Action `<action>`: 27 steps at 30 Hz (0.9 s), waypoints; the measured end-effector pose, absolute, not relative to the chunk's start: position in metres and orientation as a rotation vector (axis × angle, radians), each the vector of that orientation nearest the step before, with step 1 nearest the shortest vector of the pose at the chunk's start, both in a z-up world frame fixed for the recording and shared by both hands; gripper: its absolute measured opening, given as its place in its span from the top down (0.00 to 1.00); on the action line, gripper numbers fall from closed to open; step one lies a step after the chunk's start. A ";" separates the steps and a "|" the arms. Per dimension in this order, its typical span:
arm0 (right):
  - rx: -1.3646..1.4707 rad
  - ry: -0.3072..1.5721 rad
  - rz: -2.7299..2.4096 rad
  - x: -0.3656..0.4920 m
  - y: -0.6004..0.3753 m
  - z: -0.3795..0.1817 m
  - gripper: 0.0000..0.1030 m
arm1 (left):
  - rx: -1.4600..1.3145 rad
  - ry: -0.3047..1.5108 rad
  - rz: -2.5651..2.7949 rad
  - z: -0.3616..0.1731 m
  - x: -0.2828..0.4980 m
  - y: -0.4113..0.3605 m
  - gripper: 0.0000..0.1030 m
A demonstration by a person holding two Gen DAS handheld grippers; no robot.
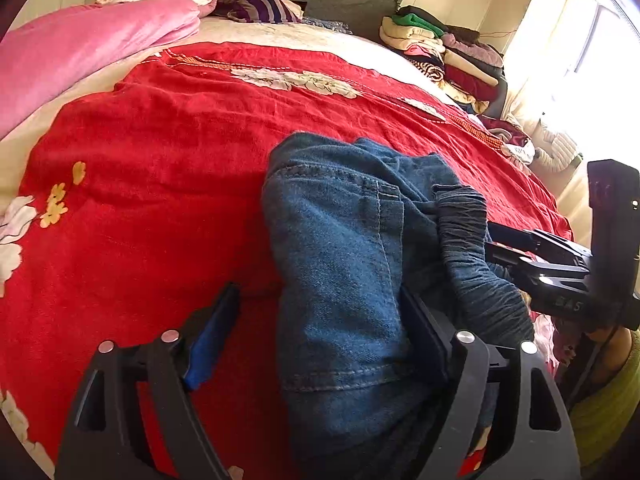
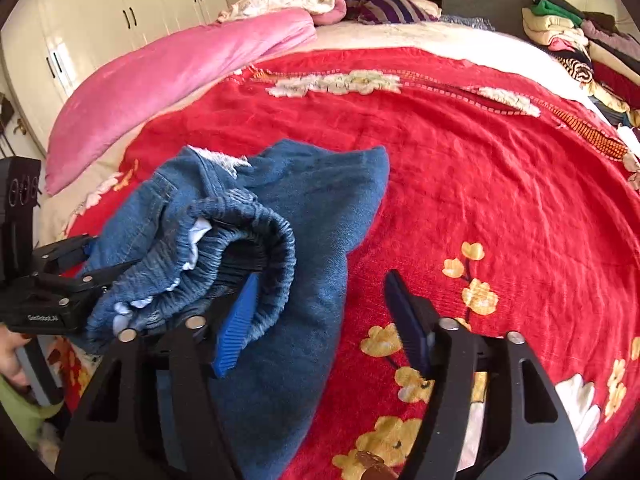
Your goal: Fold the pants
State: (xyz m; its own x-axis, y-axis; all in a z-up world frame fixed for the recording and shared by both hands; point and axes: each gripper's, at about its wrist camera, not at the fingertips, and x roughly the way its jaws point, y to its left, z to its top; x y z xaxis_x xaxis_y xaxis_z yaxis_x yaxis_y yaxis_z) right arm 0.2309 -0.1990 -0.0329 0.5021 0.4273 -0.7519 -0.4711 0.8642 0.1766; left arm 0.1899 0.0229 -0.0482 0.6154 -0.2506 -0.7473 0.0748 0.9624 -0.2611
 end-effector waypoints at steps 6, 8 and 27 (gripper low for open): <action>-0.038 0.771 0.513 0.202 -0.215 -0.001 0.16 | -0.206 0.817 -0.181 -0.019 0.166 0.027 0.06; -0.034 0.731 0.515 0.186 -0.220 0.011 0.13 | -0.189 0.780 -0.165 -0.006 0.150 0.025 0.05; -0.046 0.629 0.456 0.069 -0.241 0.028 0.09 | -0.134 0.743 -0.093 0.003 0.032 0.013 0.04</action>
State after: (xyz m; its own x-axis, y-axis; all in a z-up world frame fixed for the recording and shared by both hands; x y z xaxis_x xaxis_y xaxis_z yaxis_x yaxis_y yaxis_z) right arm 0.0691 -0.2413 0.0284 0.7132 0.3972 -0.5776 -0.4248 0.9003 0.0945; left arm 0.0317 0.0128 0.0032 0.7326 -0.1320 -0.6677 0.0373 0.9873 -0.1543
